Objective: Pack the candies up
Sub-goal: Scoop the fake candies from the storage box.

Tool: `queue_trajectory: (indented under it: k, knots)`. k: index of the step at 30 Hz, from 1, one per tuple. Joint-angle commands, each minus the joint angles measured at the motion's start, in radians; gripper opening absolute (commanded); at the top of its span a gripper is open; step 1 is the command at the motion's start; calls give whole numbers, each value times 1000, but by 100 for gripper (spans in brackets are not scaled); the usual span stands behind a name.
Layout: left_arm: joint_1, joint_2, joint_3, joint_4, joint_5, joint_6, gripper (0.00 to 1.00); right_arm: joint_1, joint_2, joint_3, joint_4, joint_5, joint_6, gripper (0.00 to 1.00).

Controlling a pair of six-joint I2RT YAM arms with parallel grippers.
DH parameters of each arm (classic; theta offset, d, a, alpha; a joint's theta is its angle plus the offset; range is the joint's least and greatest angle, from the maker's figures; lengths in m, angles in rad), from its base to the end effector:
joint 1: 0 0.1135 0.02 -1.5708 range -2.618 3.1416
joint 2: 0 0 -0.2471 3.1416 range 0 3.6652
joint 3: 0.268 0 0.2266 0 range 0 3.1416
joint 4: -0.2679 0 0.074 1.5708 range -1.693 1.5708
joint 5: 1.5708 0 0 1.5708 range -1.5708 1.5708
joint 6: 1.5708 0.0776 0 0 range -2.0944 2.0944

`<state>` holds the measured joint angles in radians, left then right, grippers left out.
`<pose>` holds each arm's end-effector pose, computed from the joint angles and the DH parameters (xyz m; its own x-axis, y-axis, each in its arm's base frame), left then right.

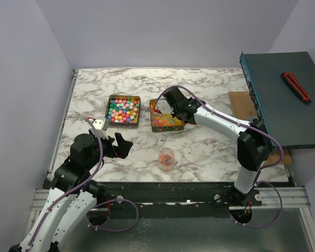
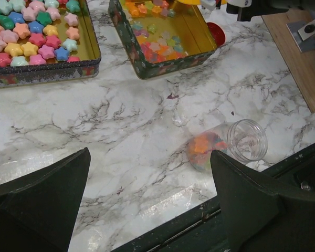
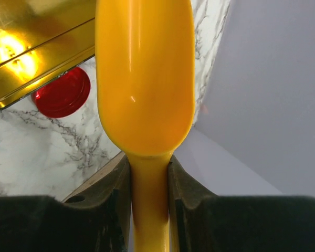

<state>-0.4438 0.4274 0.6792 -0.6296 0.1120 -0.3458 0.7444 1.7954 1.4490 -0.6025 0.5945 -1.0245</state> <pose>0.1157 -0.0646 0.2728 -0.4898 -0.1401 -0.8605 0.3768 0.8560 -0.3538 0.3100 0.2265 0.2243 -0.0361 -0.9956 0.0862 -0.6776 -0.0391 -0.7343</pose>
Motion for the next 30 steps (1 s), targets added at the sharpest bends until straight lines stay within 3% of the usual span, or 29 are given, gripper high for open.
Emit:
queue_trajectory:
  k: [1,30]
  knots:
    - [13,-29,0,5,-5,10,99,21,36,-45,140,80,-216,1]
    - [17,-92,-4,4,-9,8,99,101,101,-199,214,97,-330,0]
